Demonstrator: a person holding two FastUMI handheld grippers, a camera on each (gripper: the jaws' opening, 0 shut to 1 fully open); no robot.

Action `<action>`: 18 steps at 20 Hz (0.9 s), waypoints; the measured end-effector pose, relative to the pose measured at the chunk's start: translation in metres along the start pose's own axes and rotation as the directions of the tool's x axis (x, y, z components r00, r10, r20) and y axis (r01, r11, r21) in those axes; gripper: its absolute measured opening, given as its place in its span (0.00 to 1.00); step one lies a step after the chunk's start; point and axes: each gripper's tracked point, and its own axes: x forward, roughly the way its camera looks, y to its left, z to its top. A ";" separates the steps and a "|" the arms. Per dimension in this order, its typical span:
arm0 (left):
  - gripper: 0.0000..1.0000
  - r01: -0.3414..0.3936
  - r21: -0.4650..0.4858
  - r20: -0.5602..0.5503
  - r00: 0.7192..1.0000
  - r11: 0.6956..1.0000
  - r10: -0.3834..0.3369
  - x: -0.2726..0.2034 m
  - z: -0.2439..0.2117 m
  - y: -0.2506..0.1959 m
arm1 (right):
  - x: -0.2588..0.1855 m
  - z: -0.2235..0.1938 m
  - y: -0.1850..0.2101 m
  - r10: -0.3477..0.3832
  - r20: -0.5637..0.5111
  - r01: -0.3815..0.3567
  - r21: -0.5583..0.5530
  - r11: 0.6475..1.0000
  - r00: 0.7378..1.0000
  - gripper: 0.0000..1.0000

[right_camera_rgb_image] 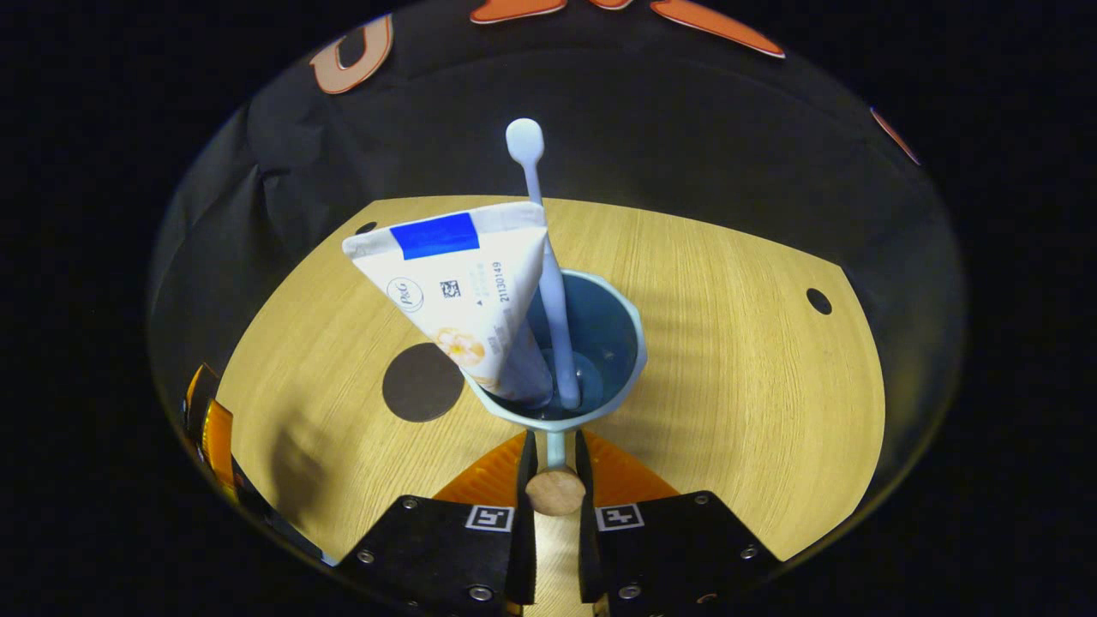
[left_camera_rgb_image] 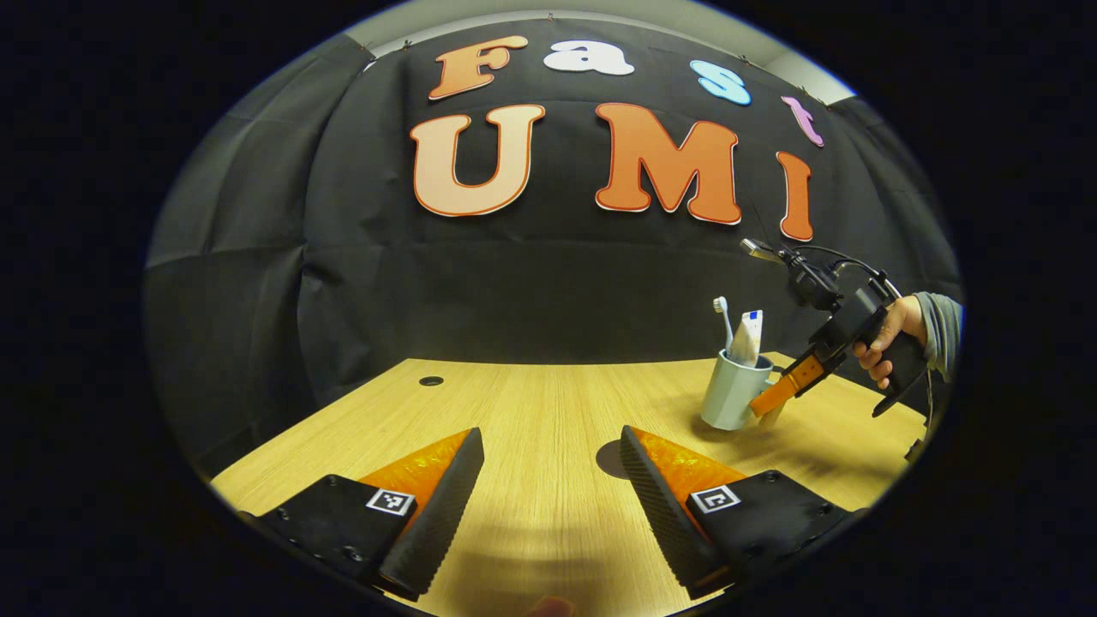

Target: Put the toothbrush and toothpaste on the desktop into the cup, then pick up the cup and place it on the coaster on the desktop.

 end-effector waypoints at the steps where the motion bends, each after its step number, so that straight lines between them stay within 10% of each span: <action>1: 1.00 0.002 -0.001 -0.003 1.000 1.000 -0.002 0.001 -0.003 -0.002 | 0.000 -0.001 0.000 0.008 0.000 -0.008 -0.012 1.000 1.000 0.20; 18: 1.00 -0.028 -0.049 -0.006 1.000 0.998 0.028 -0.013 -0.014 0.028 | -0.005 0.014 -0.001 0.083 -0.033 -0.087 -0.173 0.981 0.996 0.20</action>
